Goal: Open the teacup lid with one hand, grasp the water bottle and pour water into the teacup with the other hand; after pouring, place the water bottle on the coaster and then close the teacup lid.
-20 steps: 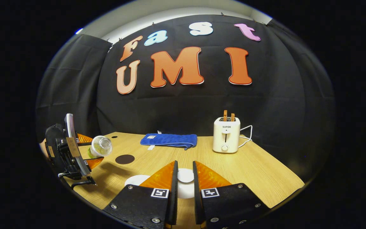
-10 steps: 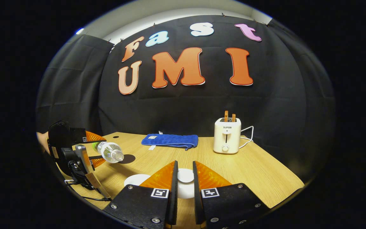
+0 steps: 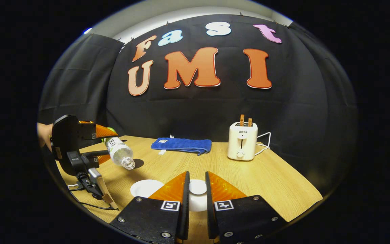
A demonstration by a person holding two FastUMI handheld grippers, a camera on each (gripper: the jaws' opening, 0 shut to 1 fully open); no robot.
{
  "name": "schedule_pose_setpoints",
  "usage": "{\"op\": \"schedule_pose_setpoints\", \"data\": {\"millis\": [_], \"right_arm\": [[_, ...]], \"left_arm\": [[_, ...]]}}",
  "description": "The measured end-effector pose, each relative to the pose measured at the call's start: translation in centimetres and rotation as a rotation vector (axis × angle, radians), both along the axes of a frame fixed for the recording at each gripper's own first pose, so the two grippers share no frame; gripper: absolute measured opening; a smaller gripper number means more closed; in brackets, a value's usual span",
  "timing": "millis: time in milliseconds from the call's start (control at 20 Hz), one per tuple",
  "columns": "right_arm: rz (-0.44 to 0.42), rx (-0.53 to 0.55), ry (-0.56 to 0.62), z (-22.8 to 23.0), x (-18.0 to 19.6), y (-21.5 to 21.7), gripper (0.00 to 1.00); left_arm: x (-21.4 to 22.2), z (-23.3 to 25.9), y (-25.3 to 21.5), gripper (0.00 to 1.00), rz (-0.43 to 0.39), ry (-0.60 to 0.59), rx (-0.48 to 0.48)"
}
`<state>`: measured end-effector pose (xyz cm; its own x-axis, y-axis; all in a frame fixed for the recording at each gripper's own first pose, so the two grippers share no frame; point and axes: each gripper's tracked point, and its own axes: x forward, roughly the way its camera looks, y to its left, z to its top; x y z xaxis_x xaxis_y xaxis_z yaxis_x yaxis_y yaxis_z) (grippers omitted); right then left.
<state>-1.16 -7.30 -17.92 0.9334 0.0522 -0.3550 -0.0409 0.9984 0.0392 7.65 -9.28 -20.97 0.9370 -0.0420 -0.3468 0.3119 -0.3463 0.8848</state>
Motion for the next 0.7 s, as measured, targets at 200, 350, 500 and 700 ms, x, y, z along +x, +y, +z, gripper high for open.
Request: {"op": "schedule_pose_setpoints", "data": {"millis": [200, 350, 500, 700], "right_arm": [[0.008, 0.004, -0.005, 0.2, 0.0, 0.2, 0.23], [0.01, 0.004, -0.006, 0.2, 0.0, 0.3, 0.23], [0.017, 0.008, -0.008, 0.3, 0.0, 0.5, 0.23], [0.031, -0.005, -0.009, 0.3, -0.1, 0.7, 0.23]], "left_arm": [[-0.1, 1.4, -0.4, 0.66, -0.052, -0.035, 0.078], [0.3, 2.5, -0.9, 0.68, -0.085, -0.063, 0.117], [0.7, 3.3, -1.5, 0.66, -0.121, -0.083, 0.153], [1.0, 4.8, -2.4, 0.68, -0.178, -0.122, 0.211]]}}
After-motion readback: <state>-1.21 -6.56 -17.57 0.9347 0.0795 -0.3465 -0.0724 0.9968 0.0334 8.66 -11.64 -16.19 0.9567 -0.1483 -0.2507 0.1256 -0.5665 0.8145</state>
